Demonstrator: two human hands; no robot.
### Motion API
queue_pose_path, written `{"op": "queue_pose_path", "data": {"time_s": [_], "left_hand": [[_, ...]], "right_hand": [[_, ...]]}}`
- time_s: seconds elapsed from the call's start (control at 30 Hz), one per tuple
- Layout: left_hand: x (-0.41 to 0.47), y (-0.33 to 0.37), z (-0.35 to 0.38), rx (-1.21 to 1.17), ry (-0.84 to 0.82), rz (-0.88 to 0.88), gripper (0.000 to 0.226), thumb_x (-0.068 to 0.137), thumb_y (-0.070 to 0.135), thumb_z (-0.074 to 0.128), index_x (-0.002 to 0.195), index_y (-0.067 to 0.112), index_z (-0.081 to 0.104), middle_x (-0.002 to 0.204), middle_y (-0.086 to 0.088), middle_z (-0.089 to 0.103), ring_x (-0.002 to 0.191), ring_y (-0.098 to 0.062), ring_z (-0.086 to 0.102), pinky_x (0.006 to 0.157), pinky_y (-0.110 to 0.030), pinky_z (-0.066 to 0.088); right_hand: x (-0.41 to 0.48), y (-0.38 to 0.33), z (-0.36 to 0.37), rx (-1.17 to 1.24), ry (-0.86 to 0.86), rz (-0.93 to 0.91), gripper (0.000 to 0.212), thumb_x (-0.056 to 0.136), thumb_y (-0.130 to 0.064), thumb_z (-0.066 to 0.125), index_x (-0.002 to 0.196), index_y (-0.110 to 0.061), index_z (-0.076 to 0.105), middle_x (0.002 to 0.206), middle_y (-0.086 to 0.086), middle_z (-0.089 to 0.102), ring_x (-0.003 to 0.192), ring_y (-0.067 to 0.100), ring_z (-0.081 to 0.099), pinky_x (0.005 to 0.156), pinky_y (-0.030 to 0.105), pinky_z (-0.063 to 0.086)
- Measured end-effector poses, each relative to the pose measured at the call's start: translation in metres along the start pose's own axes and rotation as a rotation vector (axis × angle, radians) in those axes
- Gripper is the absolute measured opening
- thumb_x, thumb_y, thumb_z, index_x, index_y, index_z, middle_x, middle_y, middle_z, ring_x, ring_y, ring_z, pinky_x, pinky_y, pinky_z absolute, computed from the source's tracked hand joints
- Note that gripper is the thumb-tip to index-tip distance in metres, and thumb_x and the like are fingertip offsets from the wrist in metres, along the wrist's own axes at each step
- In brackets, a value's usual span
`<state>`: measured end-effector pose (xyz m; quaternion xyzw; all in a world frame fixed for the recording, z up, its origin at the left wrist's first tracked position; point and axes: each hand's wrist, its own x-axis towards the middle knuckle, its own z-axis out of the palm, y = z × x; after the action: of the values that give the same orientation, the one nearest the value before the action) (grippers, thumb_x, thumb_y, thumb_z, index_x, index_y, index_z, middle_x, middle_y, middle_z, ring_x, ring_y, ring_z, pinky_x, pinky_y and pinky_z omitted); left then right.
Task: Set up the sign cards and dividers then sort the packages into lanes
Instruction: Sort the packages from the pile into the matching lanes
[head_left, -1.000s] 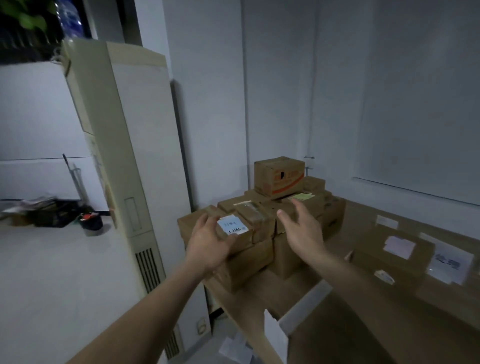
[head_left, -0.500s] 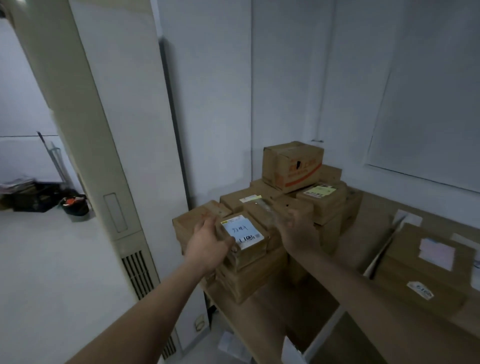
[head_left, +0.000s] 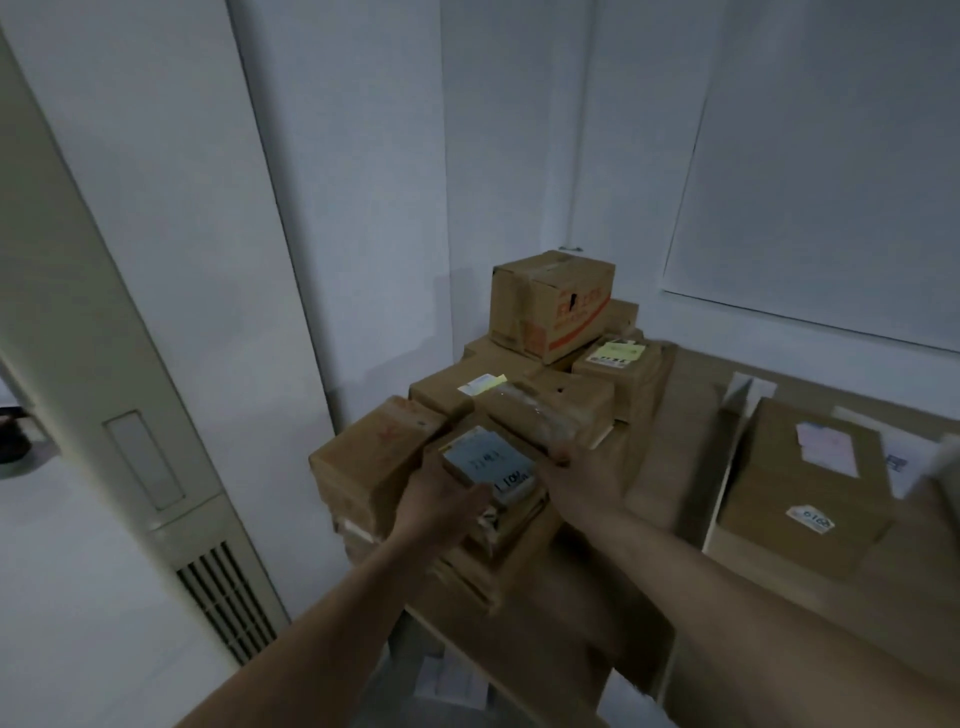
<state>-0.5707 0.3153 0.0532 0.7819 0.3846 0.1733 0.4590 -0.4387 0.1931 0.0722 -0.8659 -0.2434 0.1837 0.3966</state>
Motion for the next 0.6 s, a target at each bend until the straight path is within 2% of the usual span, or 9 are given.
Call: {"op": "queue_pose_path", "data": {"time_s": [0.1,0.17,0.23,0.27,0.3,0.37,0.43,0.6], "left_hand": [[0.005,-0.005,-0.001,-0.004,-0.029,0.0,0.064,0.084,0.032,0.074,0.14,0.023,0.045,0.118,0.006,0.069,0.102,-0.011,0.069,0.08,-0.029,0.061],[0.006,-0.007,-0.002,-0.008,-0.03,-0.003,0.067,0.085,0.031,0.075,0.143,0.023,0.042,0.125,0.004,0.065,0.107,-0.014,0.066,0.082,-0.028,0.059],[0.007,-0.009,-0.003,-0.028,-0.032,0.001,0.068,0.085,0.029,0.075,0.142,0.023,0.038,0.127,0.003,0.063,0.098,-0.009,0.065,0.072,-0.02,0.057],[0.006,-0.01,-0.004,-0.036,-0.03,0.0,0.068,0.086,0.027,0.075,0.142,0.023,0.037,0.127,0.003,0.062,0.093,-0.006,0.064,0.066,-0.017,0.055],[0.006,-0.01,-0.005,-0.042,-0.025,-0.003,0.069,0.085,0.026,0.074,0.142,0.022,0.035,0.127,0.003,0.062,0.093,-0.007,0.063,0.067,-0.018,0.054],[0.007,-0.013,-0.006,-0.057,-0.011,-0.013,0.072,0.082,0.027,0.075,0.143,0.022,0.037,0.126,0.003,0.062,0.106,-0.015,0.064,0.082,-0.031,0.058],[0.007,-0.013,-0.007,-0.064,0.003,-0.022,0.069,0.08,0.027,0.073,0.141,0.022,0.04,0.124,0.004,0.063,0.109,-0.018,0.064,0.091,-0.04,0.058],[0.005,-0.013,-0.014,-0.101,0.006,-0.029,0.052,0.084,0.018,0.066,0.133,0.022,0.048,0.115,0.003,0.067,0.097,-0.013,0.067,0.078,-0.034,0.06]], "right_hand": [[0.001,0.0,0.009,0.004,0.034,0.024,0.028,0.094,-0.04,0.062,0.114,-0.021,0.062,0.102,0.001,0.067,0.092,0.017,0.061,0.08,0.036,0.054],[0.002,0.001,0.015,0.04,0.043,0.041,0.022,0.09,-0.042,0.065,0.103,-0.024,0.065,0.097,-0.002,0.069,0.093,0.018,0.065,0.073,0.032,0.051],[0.003,0.002,0.02,0.048,0.032,0.043,0.015,0.089,-0.039,0.066,0.084,-0.025,0.068,0.086,-0.002,0.071,0.085,0.018,0.067,0.069,0.032,0.05],[0.002,0.001,0.022,0.047,0.024,0.049,0.017,0.089,-0.038,0.066,0.079,-0.025,0.069,0.083,-0.002,0.071,0.082,0.017,0.067,0.068,0.031,0.05],[0.002,0.0,0.024,0.048,0.018,0.055,0.017,0.09,-0.036,0.066,0.078,-0.024,0.07,0.082,-0.003,0.072,0.081,0.015,0.067,0.068,0.03,0.05],[0.003,-0.003,0.028,0.059,0.008,0.072,0.013,0.089,-0.034,0.067,0.083,-0.024,0.073,0.087,-0.004,0.073,0.084,0.012,0.067,0.069,0.028,0.051],[0.003,-0.007,0.032,0.09,-0.009,0.075,0.011,0.09,-0.029,0.069,0.092,-0.019,0.073,0.09,-0.004,0.073,0.084,0.011,0.067,0.068,0.027,0.053],[0.002,-0.021,0.045,0.153,0.007,0.077,0.012,0.088,-0.022,0.071,0.096,-0.013,0.068,0.091,0.002,0.074,0.087,0.018,0.071,0.082,0.041,0.061]]}}
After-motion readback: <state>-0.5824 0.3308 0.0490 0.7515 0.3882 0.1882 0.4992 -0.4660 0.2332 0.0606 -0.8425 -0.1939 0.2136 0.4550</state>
